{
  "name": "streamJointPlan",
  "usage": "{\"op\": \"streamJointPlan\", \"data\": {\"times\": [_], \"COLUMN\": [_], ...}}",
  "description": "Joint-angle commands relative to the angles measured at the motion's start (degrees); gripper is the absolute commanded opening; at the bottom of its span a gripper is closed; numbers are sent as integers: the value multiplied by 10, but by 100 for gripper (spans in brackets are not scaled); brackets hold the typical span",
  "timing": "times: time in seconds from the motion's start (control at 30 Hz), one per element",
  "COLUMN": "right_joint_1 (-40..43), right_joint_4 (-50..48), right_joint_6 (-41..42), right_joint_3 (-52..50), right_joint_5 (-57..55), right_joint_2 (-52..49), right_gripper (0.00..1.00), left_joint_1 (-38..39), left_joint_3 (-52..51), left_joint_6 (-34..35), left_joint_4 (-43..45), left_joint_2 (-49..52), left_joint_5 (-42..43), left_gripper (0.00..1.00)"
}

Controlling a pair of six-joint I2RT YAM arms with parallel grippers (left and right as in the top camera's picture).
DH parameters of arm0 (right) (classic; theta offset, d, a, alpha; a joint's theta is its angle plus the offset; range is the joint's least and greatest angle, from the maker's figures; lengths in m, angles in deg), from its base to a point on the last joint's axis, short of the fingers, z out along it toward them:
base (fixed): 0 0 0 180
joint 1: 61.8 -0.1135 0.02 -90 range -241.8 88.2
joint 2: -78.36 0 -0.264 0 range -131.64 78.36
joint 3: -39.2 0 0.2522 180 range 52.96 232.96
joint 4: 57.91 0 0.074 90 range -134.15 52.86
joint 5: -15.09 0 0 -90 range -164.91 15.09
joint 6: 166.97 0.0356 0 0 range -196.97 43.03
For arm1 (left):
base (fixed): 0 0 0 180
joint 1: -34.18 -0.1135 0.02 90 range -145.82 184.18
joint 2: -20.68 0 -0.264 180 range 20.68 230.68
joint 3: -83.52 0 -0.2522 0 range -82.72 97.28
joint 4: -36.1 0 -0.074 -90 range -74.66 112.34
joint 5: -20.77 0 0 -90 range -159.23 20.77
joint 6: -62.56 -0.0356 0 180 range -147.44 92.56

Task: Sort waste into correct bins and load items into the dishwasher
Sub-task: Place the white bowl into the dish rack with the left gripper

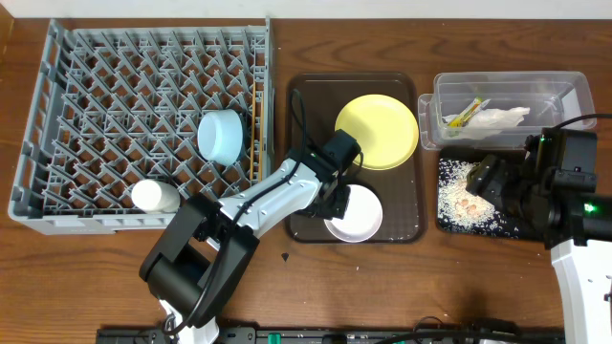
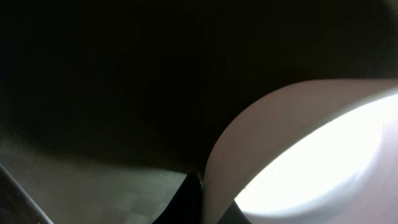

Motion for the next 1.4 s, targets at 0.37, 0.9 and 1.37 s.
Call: {"op": "streamJointPlan", "data": {"times": [0.37, 0.9, 1.37], "right_joint_1": [2, 2, 2], "right_joint_4": [0, -19, -19], "right_joint_6": [3, 3, 3], "right_joint_3": [3, 3, 3], "right_joint_5": [2, 2, 2], "right_joint_2": [0, 0, 0], "right_gripper": [81, 81, 81], "left_joint_1": [-77, -248, -370], "left_joint_3": [101, 101, 101], "left_joint_6": [-38, -253, -274], "left_joint_4": [-170, -75, 37], "left_joint_2": [-220, -190, -64], "left_joint_5": [-384, -798, -816], "left_gripper": [8, 7, 7]}}
